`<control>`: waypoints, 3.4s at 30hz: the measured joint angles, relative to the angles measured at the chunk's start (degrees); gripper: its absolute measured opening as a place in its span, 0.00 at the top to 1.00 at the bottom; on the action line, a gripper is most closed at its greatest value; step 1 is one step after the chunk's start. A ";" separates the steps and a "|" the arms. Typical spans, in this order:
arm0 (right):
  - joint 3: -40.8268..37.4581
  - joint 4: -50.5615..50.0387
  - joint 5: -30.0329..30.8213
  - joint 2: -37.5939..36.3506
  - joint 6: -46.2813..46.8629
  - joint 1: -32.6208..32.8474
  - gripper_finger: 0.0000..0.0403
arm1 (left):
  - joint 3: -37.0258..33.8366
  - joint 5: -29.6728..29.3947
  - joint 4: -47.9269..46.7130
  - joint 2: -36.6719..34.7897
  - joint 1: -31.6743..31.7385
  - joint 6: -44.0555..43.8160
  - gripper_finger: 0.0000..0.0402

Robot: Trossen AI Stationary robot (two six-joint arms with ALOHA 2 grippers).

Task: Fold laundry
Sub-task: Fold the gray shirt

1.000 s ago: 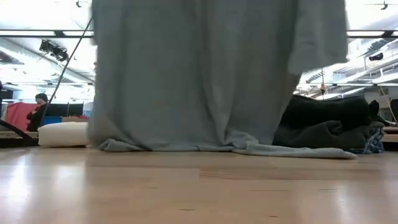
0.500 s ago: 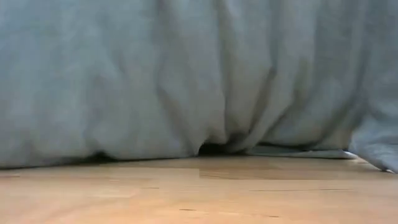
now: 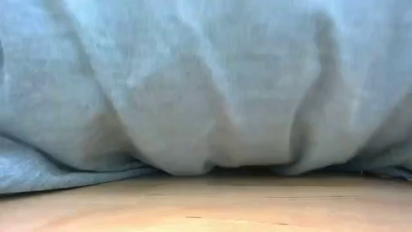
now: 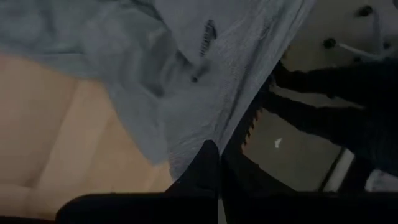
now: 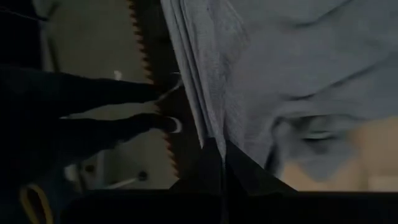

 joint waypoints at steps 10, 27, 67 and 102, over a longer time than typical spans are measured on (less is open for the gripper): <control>0.09 -10.78 1.09 -3.89 -18.87 -15.97 0.99 | 0.94 -10.36 -15.79 -2.95 12.18 5.92 0.99; 0.09 -16.98 0.98 -0.30 -44.95 -51.77 0.90 | -1.91 -21.40 -17.82 -3.02 45.15 44.30 0.83; -28.38 34.57 25.52 -3.69 -45.92 -10.78 0.53 | -34.07 -20.37 33.32 -8.46 7.91 35.83 0.43; -27.87 38.42 35.05 10.17 -31.43 -6.58 0.51 | -50.84 -21.23 57.89 -4.84 7.59 40.98 0.57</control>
